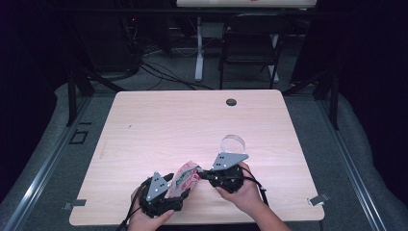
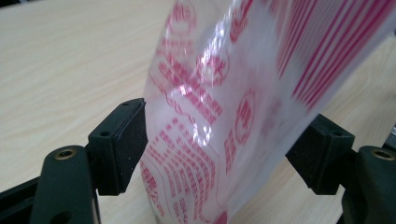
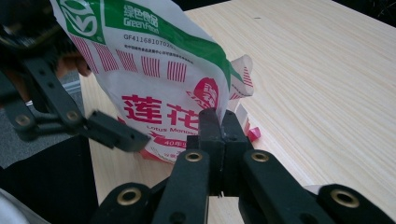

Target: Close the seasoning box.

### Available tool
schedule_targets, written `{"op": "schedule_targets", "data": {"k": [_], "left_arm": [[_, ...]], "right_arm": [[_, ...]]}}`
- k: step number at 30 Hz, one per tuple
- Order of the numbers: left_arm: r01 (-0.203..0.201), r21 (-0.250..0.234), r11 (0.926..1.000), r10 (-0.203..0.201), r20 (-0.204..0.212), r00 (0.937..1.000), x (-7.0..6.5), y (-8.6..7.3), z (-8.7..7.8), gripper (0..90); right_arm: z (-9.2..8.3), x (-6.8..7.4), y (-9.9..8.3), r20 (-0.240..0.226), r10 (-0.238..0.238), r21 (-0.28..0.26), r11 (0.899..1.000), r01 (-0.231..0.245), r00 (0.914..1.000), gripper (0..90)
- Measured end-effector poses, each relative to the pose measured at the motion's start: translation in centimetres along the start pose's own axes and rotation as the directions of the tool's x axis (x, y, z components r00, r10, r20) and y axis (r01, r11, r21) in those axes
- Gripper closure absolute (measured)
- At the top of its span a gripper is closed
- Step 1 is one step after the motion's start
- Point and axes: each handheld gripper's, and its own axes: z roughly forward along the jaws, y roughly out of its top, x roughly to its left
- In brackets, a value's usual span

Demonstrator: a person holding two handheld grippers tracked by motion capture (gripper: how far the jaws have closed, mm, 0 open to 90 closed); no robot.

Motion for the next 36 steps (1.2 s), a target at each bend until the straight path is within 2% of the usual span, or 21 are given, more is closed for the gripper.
{"op": "schedule_targets", "data": {"k": [4, 9, 11, 14, 16, 21, 29, 32, 36], "left_arm": [[0.019, 0.033, 0.9993, -0.019, -0.01, 0.9998, 0.1, -0.7, 1.0, 26.0], [0.051, 0.03, 0.9982, -0.05, -0.033, 0.9982, 0.3, -1.3, 1.7, 25.7], [0.053, 0.04, 0.9978, -0.051, -0.037, 0.998, 0.4, -1.5, 1.9, 24.3], [0.083, 0.047, 0.9954, -0.082, -0.038, 0.9959, 0.4, -2.0, 2.4, 22.6], [0.086, 0.057, 0.9947, -0.083, -0.05, 0.9953, 0.5, -2.3, 2.8, 22.2], [0.118, 0.077, 0.99, -0.117, -0.027, 0.9928, 0.9, -2.8, 3.5, 20.5], [0.104, 0.1, 0.9896, -0.1, -0.038, 0.9942, 0.7, -3.2, 4.1, 20.4], [0.1, 0.121, 0.9876, -0.095, -0.046, 0.9944, 0.7, -3.5, 4.5, 20.4], [0.104, 0.162, 0.9812, -0.098, -0.045, 0.9942, 0.7, -3.8, 5.1, 20.7]], "right_arm": [[0.0, -0.1, 0.0, -0.008, 0.004, 0.003, 1.0, -0.004, 1.0, 90.0], [-0.1, 0.0, -0.2, -0.006, 0.002, 0.004, 1.0, -0.002, 1.0, 90.0], [-0.1, -0.1, -0.2, -0.008, 0.003, 0.003, 1.0, -0.003, 1.0, 90.0], [-0.1, -0.1, -0.3, -0.007, 0.006, 0.001, 1.0, -0.006, 1.0, 90.0], [-0.1, -0.1, -0.3, -0.007, 0.006, 0.0, 1.0, -0.006, 1.0, 90.0], [-0.2, 0.0, -0.3, -0.005, 0.007, 0.001, 1.0, -0.007, 1.0, 90.0], [-0.2, 0.0, -0.5, -0.003, 0.011, -0.002, 1.0, -0.011, 0.9999, 90.0], [-0.2, 0.0, -0.5, -0.005, 0.011, -0.004, 1.0, -0.011, 0.9999, 90.0], [-0.2, 0.0, -0.6, -0.006, 0.011, -0.007, 1.0, -0.011, 0.9999, 90.0]]}}
